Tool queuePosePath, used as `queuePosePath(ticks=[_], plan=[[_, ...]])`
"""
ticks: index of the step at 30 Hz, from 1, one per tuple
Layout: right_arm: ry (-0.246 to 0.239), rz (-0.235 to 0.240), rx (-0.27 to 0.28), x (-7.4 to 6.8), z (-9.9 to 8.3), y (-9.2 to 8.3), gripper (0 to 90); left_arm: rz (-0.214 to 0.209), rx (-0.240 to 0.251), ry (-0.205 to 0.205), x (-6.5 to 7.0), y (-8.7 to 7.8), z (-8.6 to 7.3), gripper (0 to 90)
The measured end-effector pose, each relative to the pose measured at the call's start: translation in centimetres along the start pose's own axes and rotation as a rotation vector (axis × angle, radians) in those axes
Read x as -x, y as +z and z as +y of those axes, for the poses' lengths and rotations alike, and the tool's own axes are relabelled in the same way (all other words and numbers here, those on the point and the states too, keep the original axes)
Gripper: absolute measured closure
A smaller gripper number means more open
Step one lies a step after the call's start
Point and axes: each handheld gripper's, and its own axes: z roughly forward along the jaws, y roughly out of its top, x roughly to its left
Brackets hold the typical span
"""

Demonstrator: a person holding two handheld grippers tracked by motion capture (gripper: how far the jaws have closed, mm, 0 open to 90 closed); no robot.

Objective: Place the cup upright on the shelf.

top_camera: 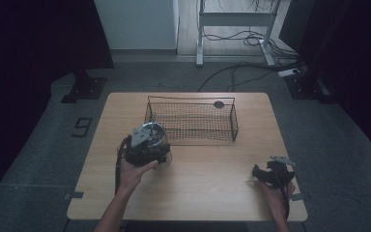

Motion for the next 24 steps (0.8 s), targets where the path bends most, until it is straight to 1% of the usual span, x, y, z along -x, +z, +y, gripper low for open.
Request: queuePosePath(ticks=[3, 7, 12, 18, 24], plan=[[0.000, 0.000, 0.000, 0.0, 0.0, 0.0, 5.2, -0.002, 0.000, -0.003, -0.2, 0.1, 0.6, 4.2], [0.000, 0.000, 0.000, 0.0, 0.0, 0.0, 5.2, -0.015, 0.003, -0.021, -0.6, 0.4, 1.3, 4.2], [0.000, 0.000, 0.000, 0.0, 0.0, 0.0, 5.1, -0.002, 0.004, -0.022, -0.9, 0.6, 1.9, 4.2], [0.000, 0.000, 0.000, 0.0, 0.0, 0.0, 5.2, 0.004, 0.005, -0.039, -1.5, 0.9, 3.0, 4.2], [0.000, 0.001, 0.000, 0.0, 0.0, 0.0, 5.4, 0.008, 0.010, -0.026, -1.7, 0.9, 4.4, 4.2]])
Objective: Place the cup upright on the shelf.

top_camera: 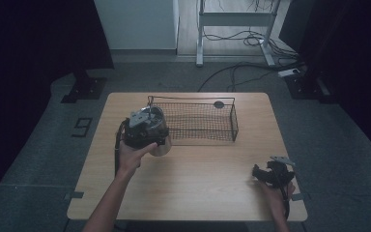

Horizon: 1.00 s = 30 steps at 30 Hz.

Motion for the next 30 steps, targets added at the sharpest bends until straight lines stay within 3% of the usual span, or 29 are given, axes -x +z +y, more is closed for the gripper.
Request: queuePosePath(ticks=[6, 20, 26, 30], plan=[[-0.001, 0.000, 0.002, 0.0, 0.0, 0.0, 5.6, -0.013, 0.012, 0.003, -0.3, 0.2, 1.5, 4.2], [0.002, -0.001, 0.003, 0.0, 0.0, 0.0, 5.7, 0.000, 0.016, -0.005, -1.2, 1.4, 4.8, 4.2], [0.002, -0.002, 0.003, 0.0, 0.0, 0.0, 5.8, 0.016, 0.008, 0.015, -1.9, 2.2, 6.0, 4.2], [0.000, -0.003, 0.002, 0.0, 0.0, 0.0, 5.8, 0.004, 0.015, 0.005, -2.2, 2.6, 6.6, 4.2]])
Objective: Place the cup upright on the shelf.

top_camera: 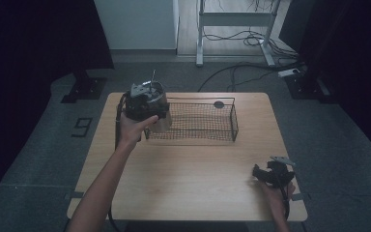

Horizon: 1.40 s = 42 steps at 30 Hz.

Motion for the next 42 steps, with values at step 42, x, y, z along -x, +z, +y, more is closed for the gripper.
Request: queuePosePath(ticks=[42], plan=[[0.006, -0.004, -0.002, 0.0, 0.0, 0.0, 5.8, 0.097, -0.089, -0.035, -1.8, 9.9, 2.0, 4.2]])
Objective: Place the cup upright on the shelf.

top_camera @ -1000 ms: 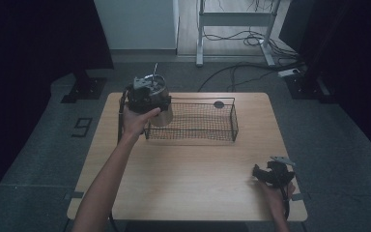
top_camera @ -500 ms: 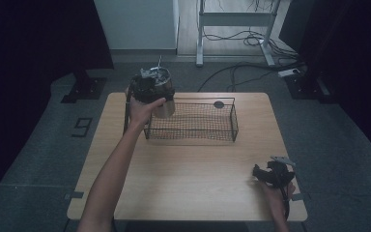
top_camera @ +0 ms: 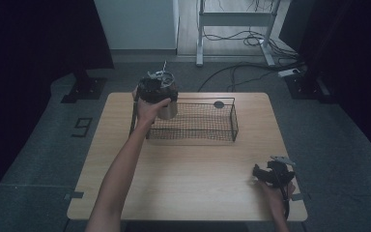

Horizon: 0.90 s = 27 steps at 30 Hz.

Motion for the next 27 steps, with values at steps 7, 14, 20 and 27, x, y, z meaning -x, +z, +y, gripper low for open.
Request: queuePosePath(ticks=[7, 14, 20, 27], plan=[[-0.002, -0.001, -0.001, 0.0, 0.0, 0.0, 5.9, 0.013, -0.005, 0.003, 0.3, 0.7, -0.4, 4.2], [-0.003, -0.001, 0.000, 0.0, 0.0, 0.0, 5.9, 0.021, -0.018, -0.005, 0.4, 1.7, -1.4, 4.2], [-0.001, 0.000, 0.000, 0.0, 0.0, 0.0, 5.9, 0.018, -0.015, -0.001, 0.4, 2.4, -2.2, 4.2], [-0.001, -0.001, 0.000, 0.0, 0.0, 0.0, 5.9, 0.026, -0.035, -0.008, 0.2, 3.3, -3.4, 4.2]])
